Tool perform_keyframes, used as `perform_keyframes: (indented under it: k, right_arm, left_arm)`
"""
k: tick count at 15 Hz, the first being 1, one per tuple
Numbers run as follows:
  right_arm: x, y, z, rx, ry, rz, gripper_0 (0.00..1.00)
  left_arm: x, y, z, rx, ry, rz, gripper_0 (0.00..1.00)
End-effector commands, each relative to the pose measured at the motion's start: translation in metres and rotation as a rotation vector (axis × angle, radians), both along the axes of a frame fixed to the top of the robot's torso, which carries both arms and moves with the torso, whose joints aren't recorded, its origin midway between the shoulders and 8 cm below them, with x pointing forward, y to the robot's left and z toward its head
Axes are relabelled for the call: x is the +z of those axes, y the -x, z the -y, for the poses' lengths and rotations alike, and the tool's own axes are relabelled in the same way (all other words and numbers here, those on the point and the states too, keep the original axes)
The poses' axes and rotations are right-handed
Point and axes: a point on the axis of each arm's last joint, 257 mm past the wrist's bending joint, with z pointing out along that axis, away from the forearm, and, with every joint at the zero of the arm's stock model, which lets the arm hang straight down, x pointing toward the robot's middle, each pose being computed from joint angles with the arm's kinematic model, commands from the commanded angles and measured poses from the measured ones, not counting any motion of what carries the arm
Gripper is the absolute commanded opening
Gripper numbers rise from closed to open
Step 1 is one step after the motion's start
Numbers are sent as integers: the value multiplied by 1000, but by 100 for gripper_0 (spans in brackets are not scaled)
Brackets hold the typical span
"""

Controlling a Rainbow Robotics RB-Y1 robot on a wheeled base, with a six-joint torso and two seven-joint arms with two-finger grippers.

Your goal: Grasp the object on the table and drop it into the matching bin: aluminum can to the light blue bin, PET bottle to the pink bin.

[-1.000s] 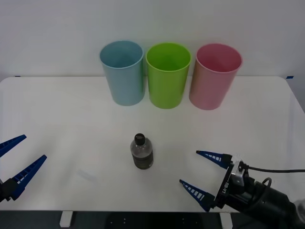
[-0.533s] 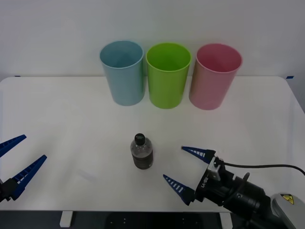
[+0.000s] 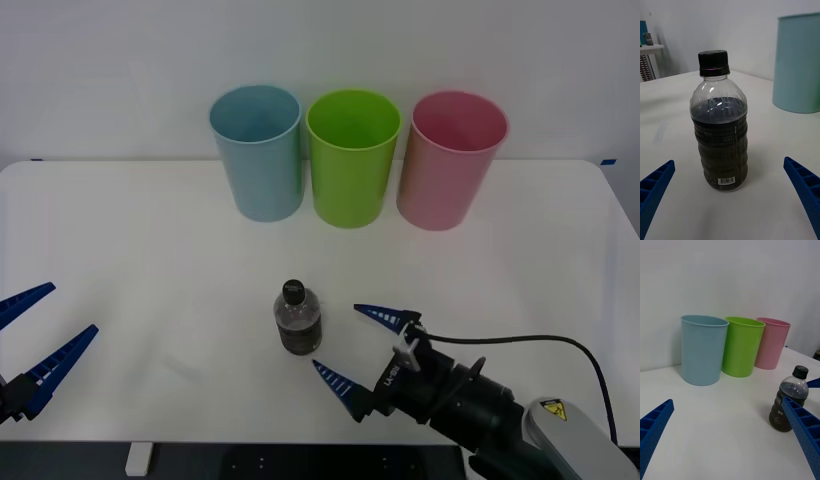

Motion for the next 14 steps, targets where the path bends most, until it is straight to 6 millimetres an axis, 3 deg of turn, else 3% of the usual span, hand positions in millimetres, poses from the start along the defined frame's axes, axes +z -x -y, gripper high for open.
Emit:
perform_keyframes:
  k: [1,14]
  right_arm:
    - [-2,-7,-10,-6,20,8,100]
    - [-19,-54,-67,16,33,-15,100]
  left_arm:
    - [0,0,0,0,0,0,100]
    - [0,0,0,0,0,0,100]
